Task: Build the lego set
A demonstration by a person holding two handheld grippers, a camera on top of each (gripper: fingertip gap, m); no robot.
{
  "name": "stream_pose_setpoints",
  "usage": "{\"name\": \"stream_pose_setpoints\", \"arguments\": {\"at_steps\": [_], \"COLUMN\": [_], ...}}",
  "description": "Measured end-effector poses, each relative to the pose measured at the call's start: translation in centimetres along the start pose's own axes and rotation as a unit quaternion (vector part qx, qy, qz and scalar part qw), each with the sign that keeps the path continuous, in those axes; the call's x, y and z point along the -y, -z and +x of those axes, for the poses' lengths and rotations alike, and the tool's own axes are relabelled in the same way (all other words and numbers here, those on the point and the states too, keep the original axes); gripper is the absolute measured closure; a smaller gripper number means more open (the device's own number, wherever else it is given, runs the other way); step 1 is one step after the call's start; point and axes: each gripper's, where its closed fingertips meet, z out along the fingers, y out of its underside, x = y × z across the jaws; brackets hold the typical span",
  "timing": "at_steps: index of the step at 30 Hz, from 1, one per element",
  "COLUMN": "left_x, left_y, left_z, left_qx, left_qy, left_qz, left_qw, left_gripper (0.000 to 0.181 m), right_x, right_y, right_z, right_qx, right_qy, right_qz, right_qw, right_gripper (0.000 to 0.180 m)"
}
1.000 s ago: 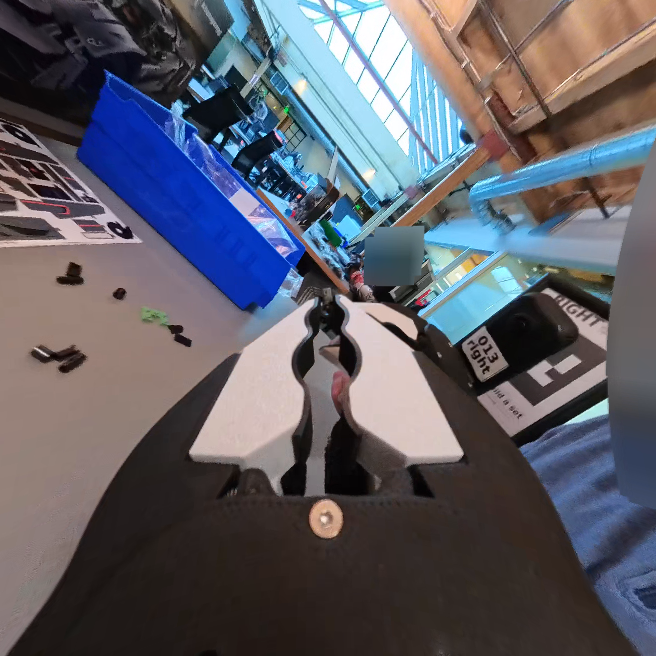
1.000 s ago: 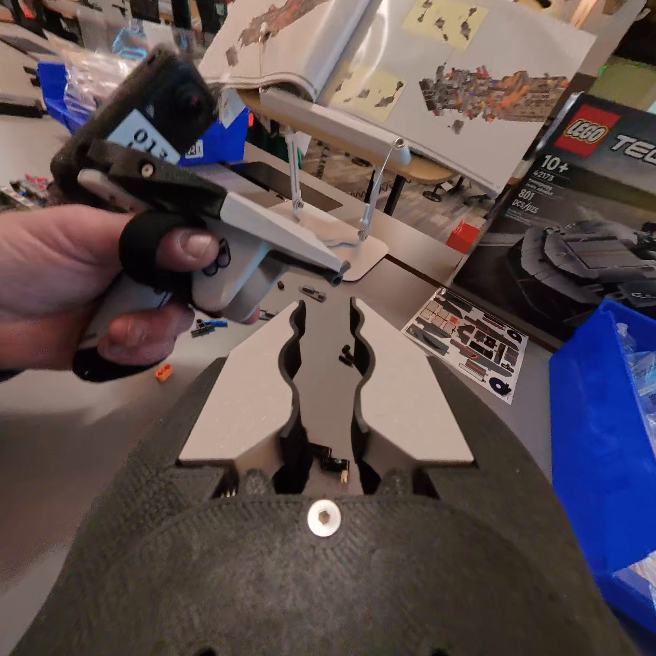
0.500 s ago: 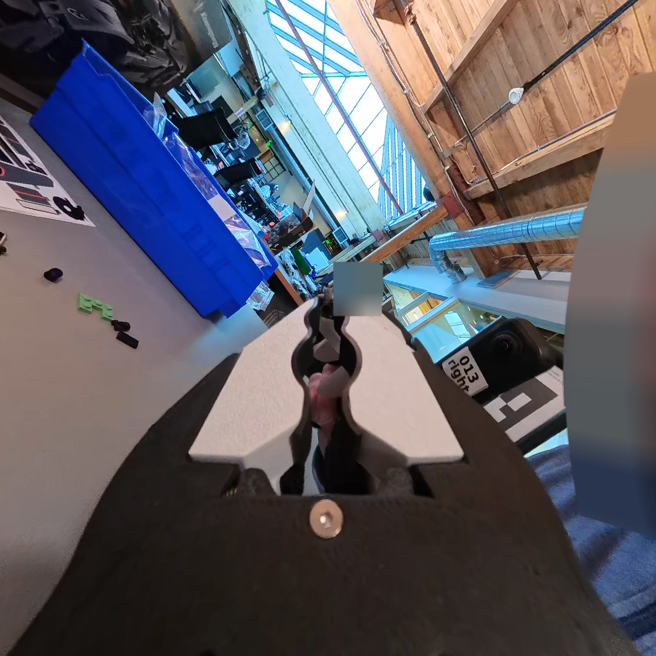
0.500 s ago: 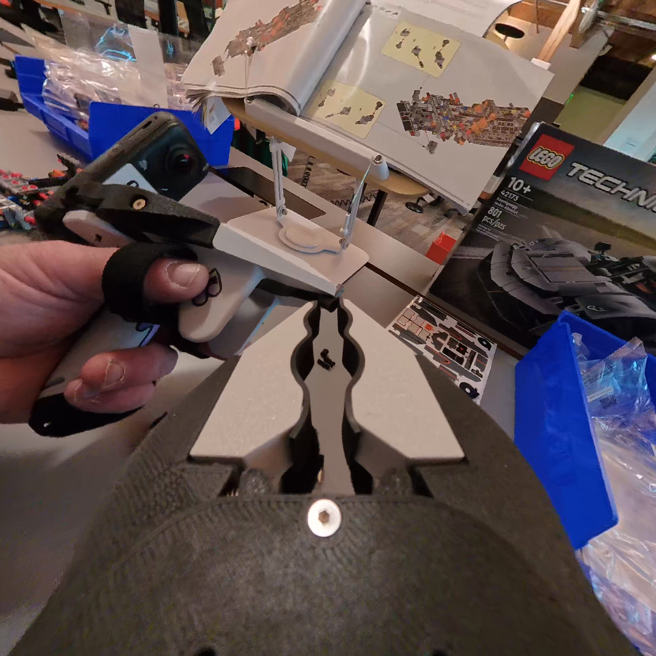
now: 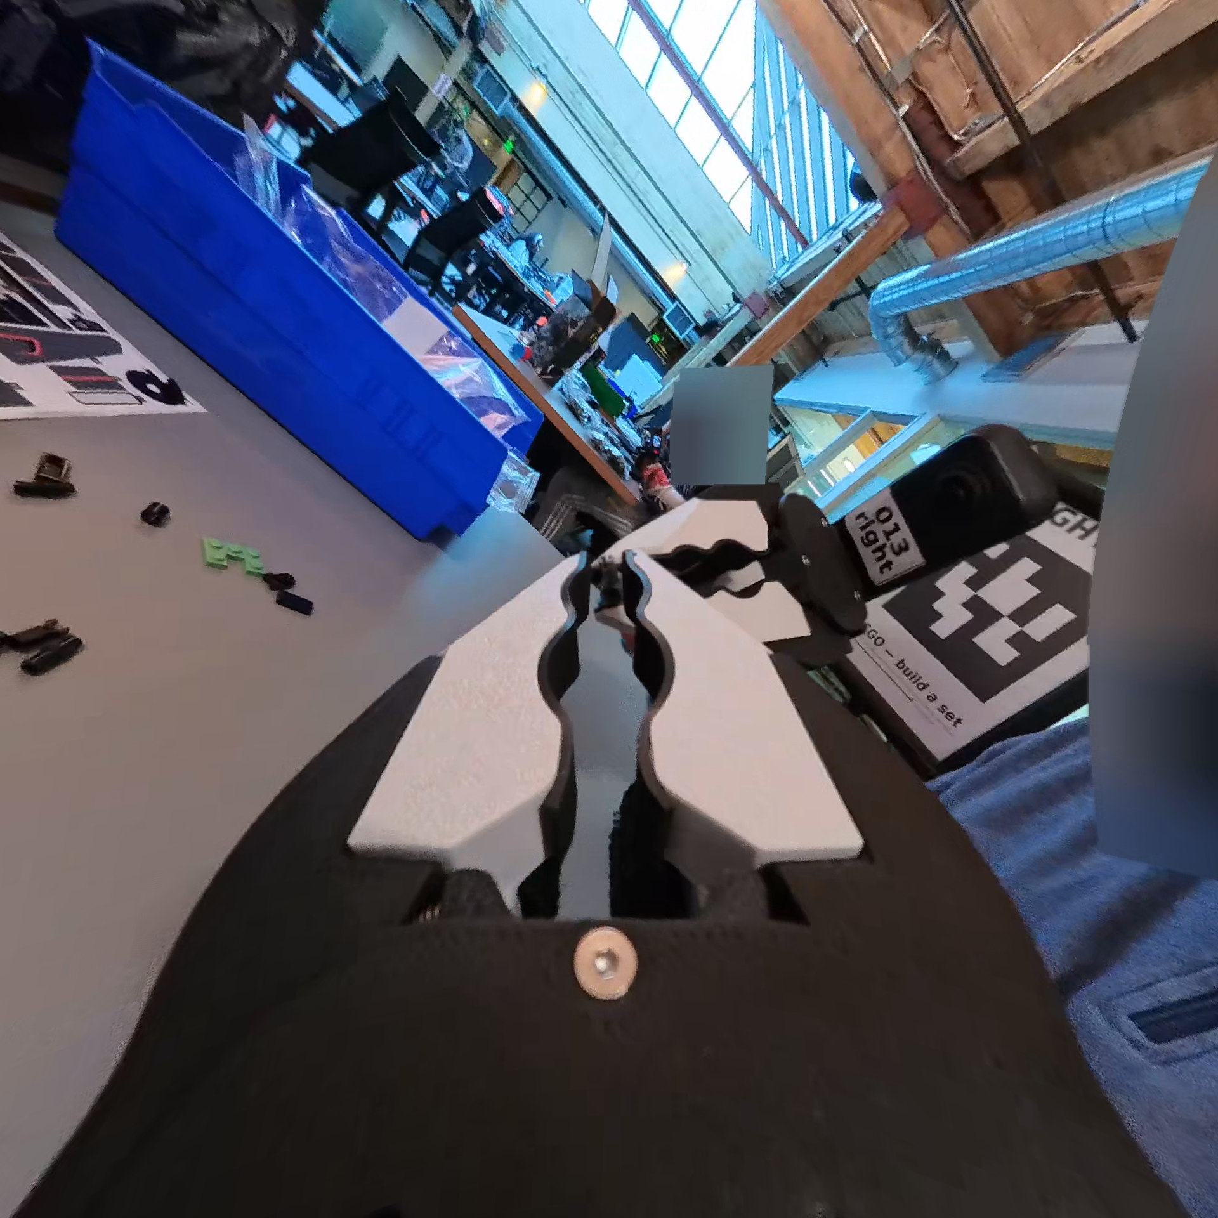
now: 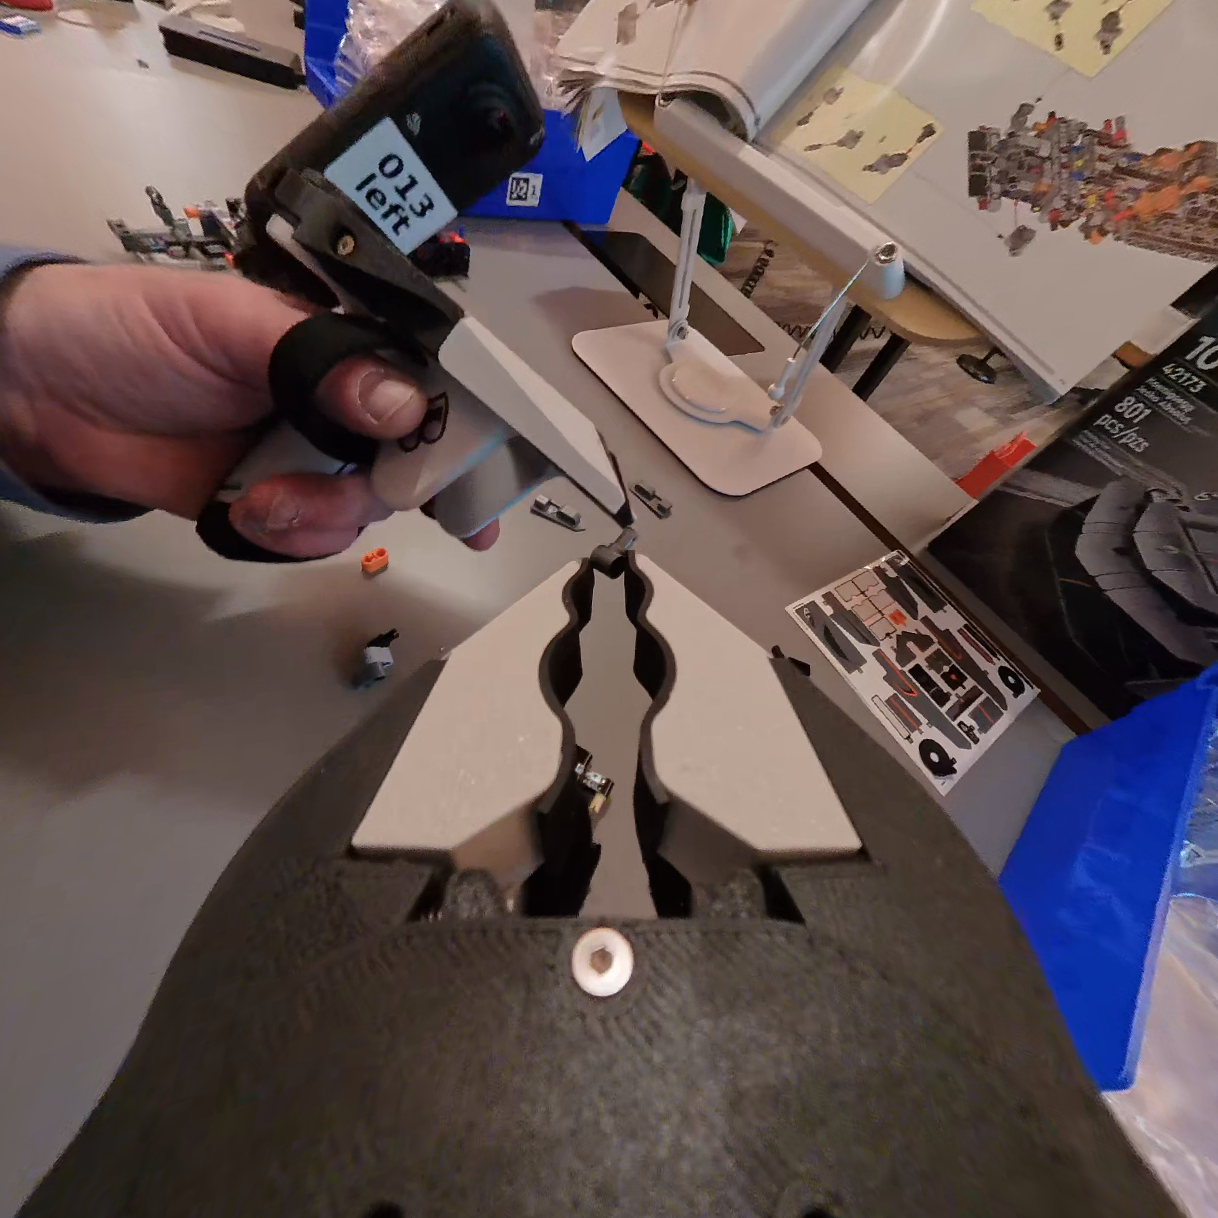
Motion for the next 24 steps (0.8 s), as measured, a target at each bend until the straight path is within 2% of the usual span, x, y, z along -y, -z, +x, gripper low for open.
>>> {"name": "stream_pose_setpoints", "arguments": {"at_steps": [4,12,18,24], "left_x": [-1.2,-1.4,-0.1,0.7], "left_y": [-0.3,-0.2,-0.2,-0.2], "left_z": [0.0,-0.3,-0.8,-1.2], "left_qx": [0.005,0.02,0.057,0.029], "left_qy": [-0.005,-0.022,-0.042,0.039], "left_qz": [-0.035,-0.044,-0.012,0.033], "left_qw": [0.999,0.999,0.997,0.998], "left_gripper": [0.17,0.177,0.179,0.179], "right_x": [-0.3,-0.6,0.0,0.8], "right_y": [-0.2,-0.2,-0.9,-0.5], "right_z": [-0.6,-0.8,0.3,0.9], "right_qx": [0.009,0.011,-0.087,-0.172], "right_qy": [0.012,0.026,0.037,0.076], "right_qz": [-0.012,-0.03,-0.033,-0.008], "right_qw": [1.0,0.999,0.995,0.982], "right_gripper": [0.172,0.172,0.171,0.167]}}
